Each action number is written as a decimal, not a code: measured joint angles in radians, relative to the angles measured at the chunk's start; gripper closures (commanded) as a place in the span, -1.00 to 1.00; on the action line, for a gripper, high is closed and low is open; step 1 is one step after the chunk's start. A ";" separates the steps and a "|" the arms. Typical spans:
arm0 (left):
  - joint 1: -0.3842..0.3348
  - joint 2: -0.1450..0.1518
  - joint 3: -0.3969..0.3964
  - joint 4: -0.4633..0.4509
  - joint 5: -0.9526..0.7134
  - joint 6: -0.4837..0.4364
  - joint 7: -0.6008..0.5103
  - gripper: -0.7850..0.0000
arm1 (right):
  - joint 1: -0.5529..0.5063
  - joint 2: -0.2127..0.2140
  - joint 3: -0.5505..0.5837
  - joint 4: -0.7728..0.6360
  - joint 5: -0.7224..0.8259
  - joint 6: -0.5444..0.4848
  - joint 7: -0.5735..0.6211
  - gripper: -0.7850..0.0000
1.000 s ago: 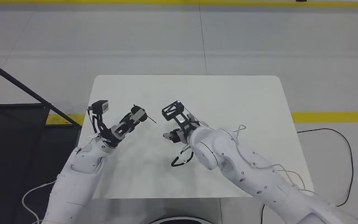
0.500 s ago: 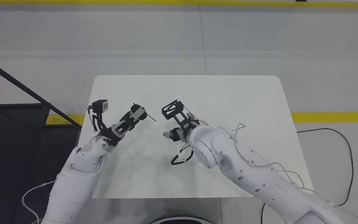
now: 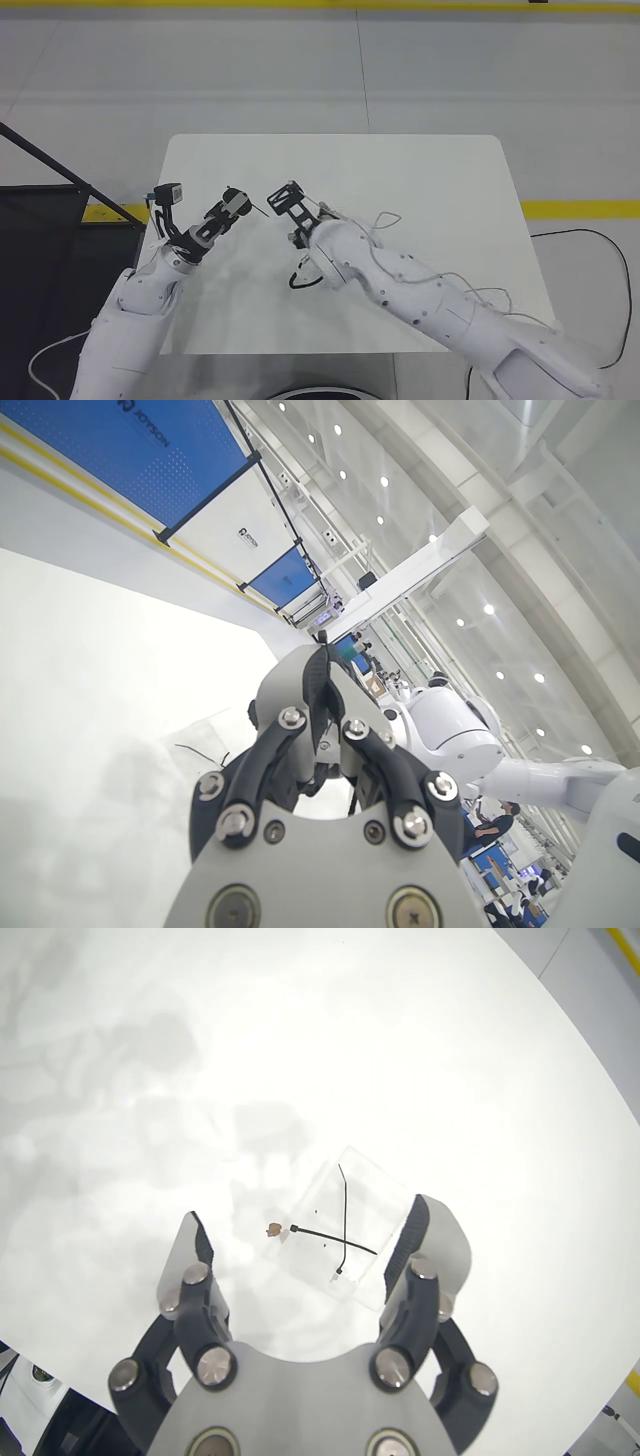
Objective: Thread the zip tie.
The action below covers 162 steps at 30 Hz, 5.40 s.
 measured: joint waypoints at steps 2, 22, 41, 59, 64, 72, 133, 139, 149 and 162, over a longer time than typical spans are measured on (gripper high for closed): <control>0.001 0.000 0.000 -0.001 0.002 -0.001 0.001 1.00 | 0.009 -0.014 0.000 0.029 0.009 -0.003 -0.002 0.04; -0.001 0.003 -0.002 0.003 0.000 -0.002 0.011 1.00 | 0.000 -0.100 0.003 0.141 -0.092 0.038 0.096 0.11; -0.007 0.006 0.002 0.014 -0.015 -0.004 0.008 1.00 | -0.059 -0.123 0.073 0.128 -0.193 -0.009 0.142 0.38; -0.019 0.006 0.011 0.023 -0.022 0.009 0.006 1.00 | -0.130 -0.136 0.141 0.066 -0.312 -0.028 0.165 0.77; -0.026 0.006 0.017 0.025 -0.016 0.013 0.004 1.00 | -0.173 -0.128 0.172 0.002 -0.372 -0.026 0.167 1.00; -0.033 0.005 0.026 0.023 -0.010 0.018 0.005 1.00 | -0.224 -0.124 0.219 -0.039 -0.410 -0.080 0.179 0.27; -0.044 0.008 0.029 0.041 -0.018 0.008 0.017 1.00 | -0.259 -0.221 0.326 0.062 -0.493 -0.191 0.188 1.00; -0.047 0.008 0.031 0.044 -0.018 0.011 0.018 1.00 | -0.269 -0.226 0.337 0.055 -0.511 -0.192 0.182 1.00; -0.046 0.007 0.039 0.045 -0.015 0.008 0.018 1.00 | -0.284 -0.247 0.328 0.065 -0.586 -0.100 0.160 1.00; -0.054 0.004 0.052 0.042 -0.006 0.015 0.026 1.00 | -0.319 -0.277 0.303 0.062 -0.769 0.038 0.171 0.90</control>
